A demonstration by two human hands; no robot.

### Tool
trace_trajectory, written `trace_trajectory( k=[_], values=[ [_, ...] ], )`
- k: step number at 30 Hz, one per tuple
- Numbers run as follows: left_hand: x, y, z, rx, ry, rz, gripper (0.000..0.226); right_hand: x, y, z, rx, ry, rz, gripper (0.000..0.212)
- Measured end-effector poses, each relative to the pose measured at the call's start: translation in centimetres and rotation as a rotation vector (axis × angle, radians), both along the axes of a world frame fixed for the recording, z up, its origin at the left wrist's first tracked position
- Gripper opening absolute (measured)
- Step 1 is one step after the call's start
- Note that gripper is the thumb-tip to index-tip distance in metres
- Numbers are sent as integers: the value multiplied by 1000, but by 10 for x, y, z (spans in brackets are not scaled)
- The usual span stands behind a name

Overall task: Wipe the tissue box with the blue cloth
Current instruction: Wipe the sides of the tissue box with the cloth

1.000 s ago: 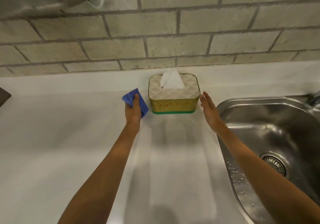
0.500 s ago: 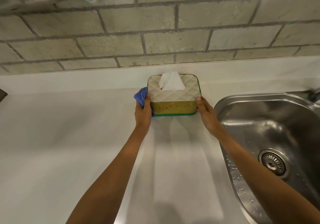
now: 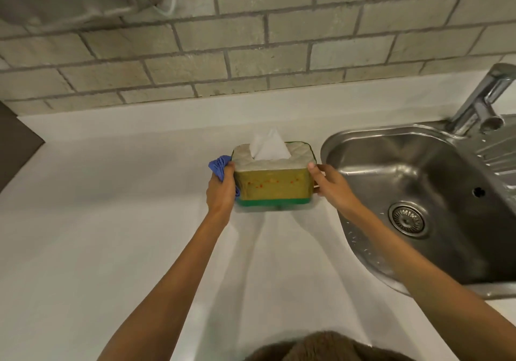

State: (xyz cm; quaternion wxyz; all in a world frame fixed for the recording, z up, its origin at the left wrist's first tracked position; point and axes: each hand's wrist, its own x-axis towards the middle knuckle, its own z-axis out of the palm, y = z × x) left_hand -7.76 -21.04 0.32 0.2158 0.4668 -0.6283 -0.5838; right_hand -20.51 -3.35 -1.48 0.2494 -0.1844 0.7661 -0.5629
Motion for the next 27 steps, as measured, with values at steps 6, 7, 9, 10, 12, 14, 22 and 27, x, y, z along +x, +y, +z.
trace_trajectory(
  k=[6, 7, 9, 10, 12, 14, 22, 27],
  values=[
    [28, 21, 14, -48, -81, -69, 36, 19, 31, 14, 48, 12, 39, 60],
    [31, 23, 17, -55, -85, -77, 35, 21, 34, 16, 59, 17, 46, 62],
    [36, 26, 20, -74, -94, -94, 34, 24, 38, 19, 79, 22, 59, 64],
    [38, 27, 22, -86, -92, -98, 34, 25, 39, 20, 81, 14, 64, 65],
    [41, 28, 23, -91, -70, -99, 33, 24, 38, 20, 90, -12, 78, 68],
    [41, 30, 23, -57, -26, -96, 32, 22, 34, 19, 120, -31, 96, 74],
    [32, 35, 22, -78, 144, -88, 19, 0, 4, 1, -100, -164, 163, 97],
    [27, 44, 9, -324, 173, -76, 25, -15, -8, -11, -180, -276, 156, 100]
  ],
)
